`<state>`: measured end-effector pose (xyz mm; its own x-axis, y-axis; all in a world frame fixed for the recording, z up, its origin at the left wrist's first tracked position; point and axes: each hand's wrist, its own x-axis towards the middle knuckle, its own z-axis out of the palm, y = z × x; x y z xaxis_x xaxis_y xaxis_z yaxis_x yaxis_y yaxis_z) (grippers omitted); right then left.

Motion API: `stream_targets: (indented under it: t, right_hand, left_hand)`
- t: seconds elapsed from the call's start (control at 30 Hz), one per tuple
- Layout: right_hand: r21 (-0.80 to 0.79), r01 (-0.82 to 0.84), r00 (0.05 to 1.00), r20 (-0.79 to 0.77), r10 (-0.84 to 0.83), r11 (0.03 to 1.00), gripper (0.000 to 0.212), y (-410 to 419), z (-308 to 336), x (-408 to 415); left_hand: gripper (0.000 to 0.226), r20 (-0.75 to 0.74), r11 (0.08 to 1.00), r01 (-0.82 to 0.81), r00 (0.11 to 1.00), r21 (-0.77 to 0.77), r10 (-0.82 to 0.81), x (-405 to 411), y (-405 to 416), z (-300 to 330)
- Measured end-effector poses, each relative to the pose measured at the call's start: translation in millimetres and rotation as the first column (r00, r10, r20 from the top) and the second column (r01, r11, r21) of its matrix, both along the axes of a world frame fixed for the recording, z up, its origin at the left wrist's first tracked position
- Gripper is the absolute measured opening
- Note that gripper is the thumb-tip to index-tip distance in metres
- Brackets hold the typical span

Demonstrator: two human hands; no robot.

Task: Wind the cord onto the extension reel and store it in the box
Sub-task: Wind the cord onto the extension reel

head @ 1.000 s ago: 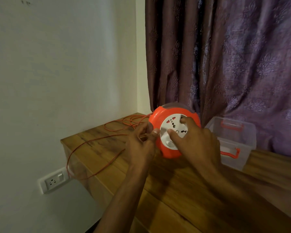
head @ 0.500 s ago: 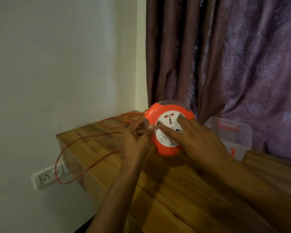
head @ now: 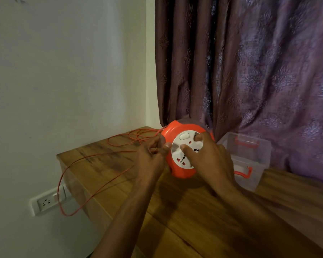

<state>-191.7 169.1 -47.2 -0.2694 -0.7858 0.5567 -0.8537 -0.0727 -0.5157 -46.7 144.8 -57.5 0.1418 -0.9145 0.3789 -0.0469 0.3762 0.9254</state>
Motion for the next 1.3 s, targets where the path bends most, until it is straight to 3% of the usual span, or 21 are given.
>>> stream_targets:
  t: [0.03,0.1,0.17,0.27,0.53,0.6,0.7,0.77,1.03,1.07,1.13,1.2,1.3]
  right_hand:
    - [0.013,-0.024,1.000,-0.015,0.025,1.000,0.049,1.9,0.4,-2.0]
    - [-0.038,-0.075,0.971,-0.231,0.065,0.996,0.048,7.7,0.2,-6.9]
    - [-0.036,-0.146,0.856,-0.506,0.108,0.989,0.059,14.9,-1.3,-11.4]
    - [0.099,-0.107,0.728,-0.670,0.146,0.989,0.076,20.9,-5.7,-17.0]
    - [0.081,-0.086,0.643,-0.757,0.117,0.993,0.077,35.4,-9.7,-33.0]
    - [0.038,-0.056,0.665,-0.744,0.066,0.998,0.074,40.2,-8.1,-34.9]
    - [-0.033,-0.046,0.805,-0.593,0.018,0.998,0.064,46.3,-5.7,-32.8]
    - [-0.054,-0.019,0.876,-0.483,-0.009,0.998,0.064,46.6,-8.0,-29.6]
    - [-0.010,0.016,0.999,-0.039,-0.016,1.000,0.055,36.8,-8.9,-20.0]
    - [-0.024,-0.009,0.999,-0.053,0.008,1.000,0.053,37.5,-8.2,-19.5]
    - [-0.065,-0.086,0.962,-0.264,0.066,0.994,0.052,40.3,-7.8,-19.7]
    - [-0.027,-0.141,0.858,-0.502,0.108,0.990,0.059,42.1,-8.1,-21.0]
    - [0.082,-0.106,0.752,-0.645,0.134,0.991,0.073,39.2,-7.7,-18.9]
  left_hand:
    - [0.038,0.007,1.000,0.015,1.000,0.002,-0.015,0.2,-0.4,-0.1]
    - [0.034,0.012,1.000,0.028,1.000,0.009,-0.028,1.1,-1.1,0.5]
    - [0.035,0.014,0.999,0.030,0.999,0.023,-0.030,1.6,-1.5,1.2]
    - [0.039,0.024,0.998,0.049,0.998,0.038,-0.050,0.2,0.6,1.4]
    - [0.033,0.013,0.995,0.103,0.995,0.011,-0.103,-9.5,17.8,4.9]
    - [0.024,0.003,0.994,0.111,0.994,0.008,-0.111,-12.9,21.6,5.2]
    - [0.015,-0.039,0.990,0.136,0.990,0.026,-0.135,-16.5,29.8,3.8]
    - [0.026,-0.061,0.991,0.130,0.990,0.029,-0.128,-17.9,35.5,1.2]
    - [0.013,-0.002,0.991,0.137,0.991,-0.007,-0.137,-15.0,28.5,1.6]
    - [0.014,0.008,0.989,0.149,0.989,-0.012,-0.148,-12.2,25.0,2.9]
    - [0.021,0.021,0.986,0.166,0.986,-0.018,-0.165,-7.4,18.2,3.7]
    - [0.022,0.008,0.987,0.163,0.987,-0.008,-0.163,-3.7,12.3,3.6]
    - [0.015,-0.019,0.986,0.166,0.986,-0.010,-0.166,0.1,4.7,2.6]
